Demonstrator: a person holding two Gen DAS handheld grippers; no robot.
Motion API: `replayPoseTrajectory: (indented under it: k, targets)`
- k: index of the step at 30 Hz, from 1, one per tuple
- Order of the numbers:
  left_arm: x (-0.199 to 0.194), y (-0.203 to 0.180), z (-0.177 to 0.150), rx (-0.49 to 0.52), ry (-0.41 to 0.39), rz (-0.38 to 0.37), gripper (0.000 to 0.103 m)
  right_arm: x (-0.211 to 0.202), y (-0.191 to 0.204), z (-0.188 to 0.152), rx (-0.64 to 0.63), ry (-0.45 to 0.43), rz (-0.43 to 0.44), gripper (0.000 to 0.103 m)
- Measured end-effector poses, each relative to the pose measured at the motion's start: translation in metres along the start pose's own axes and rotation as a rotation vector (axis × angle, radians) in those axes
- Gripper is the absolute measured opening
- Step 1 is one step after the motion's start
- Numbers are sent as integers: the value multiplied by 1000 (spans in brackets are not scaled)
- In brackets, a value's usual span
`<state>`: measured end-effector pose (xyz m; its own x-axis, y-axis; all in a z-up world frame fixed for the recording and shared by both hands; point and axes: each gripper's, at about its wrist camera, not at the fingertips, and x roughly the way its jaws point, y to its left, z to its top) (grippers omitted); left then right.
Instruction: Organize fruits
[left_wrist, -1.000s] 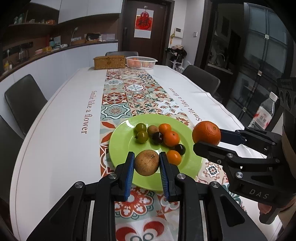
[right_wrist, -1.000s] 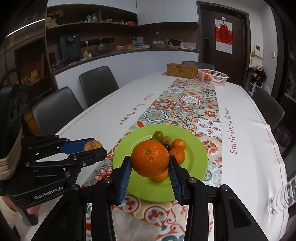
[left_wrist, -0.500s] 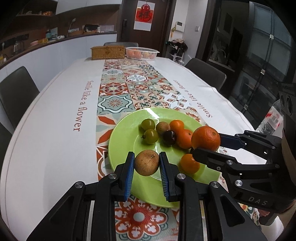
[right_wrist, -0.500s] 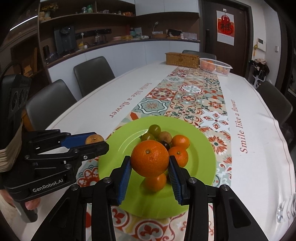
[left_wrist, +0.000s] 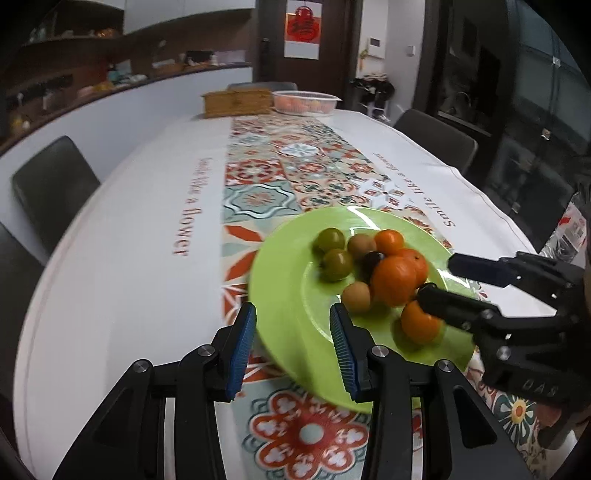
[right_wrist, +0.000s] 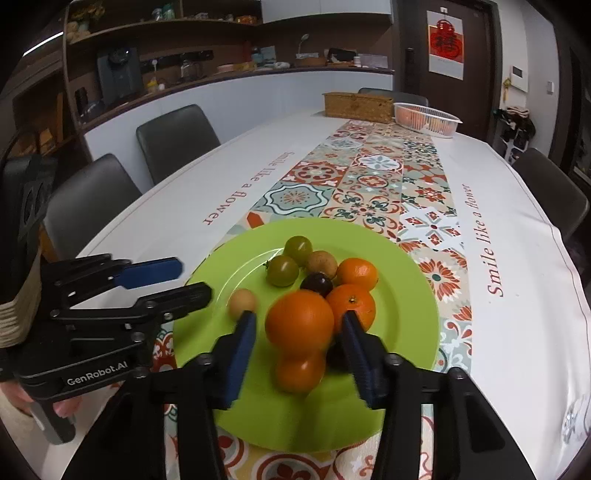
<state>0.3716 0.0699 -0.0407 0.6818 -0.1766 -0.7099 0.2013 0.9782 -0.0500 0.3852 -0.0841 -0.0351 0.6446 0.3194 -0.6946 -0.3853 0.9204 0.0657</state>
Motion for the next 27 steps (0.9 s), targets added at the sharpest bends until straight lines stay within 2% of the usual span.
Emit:
replayPoseTrajectory:
  k: [7,9,12,15,19,23,27]
  targets:
    - [-38,-6,-8,-6,-37,59,51,-29,5,-6,-4,-44,-36,52]
    - [-51,-11,-11,3,-61,79,55,-43,6,-9,3,-66,-40,59]
    - [-71,-18,-13,3,-95,115,62,-63,7,-15,5,-102,-74,63]
    - [-94,-26,-17,2,-133,138,73,-85,6,-20,24,-129,-103,73]
    - [-118,-38,-24,-2,-171,153,86,-113,5,-28,46,-161,-132,80]
    - [-140,-51,-35,0,-205,195,93,-140,5,-41,61,-179,-165,85]
    - [-157,-63,-47,5,-219,205,97,-163,5,-57,59,-192,-193,87]
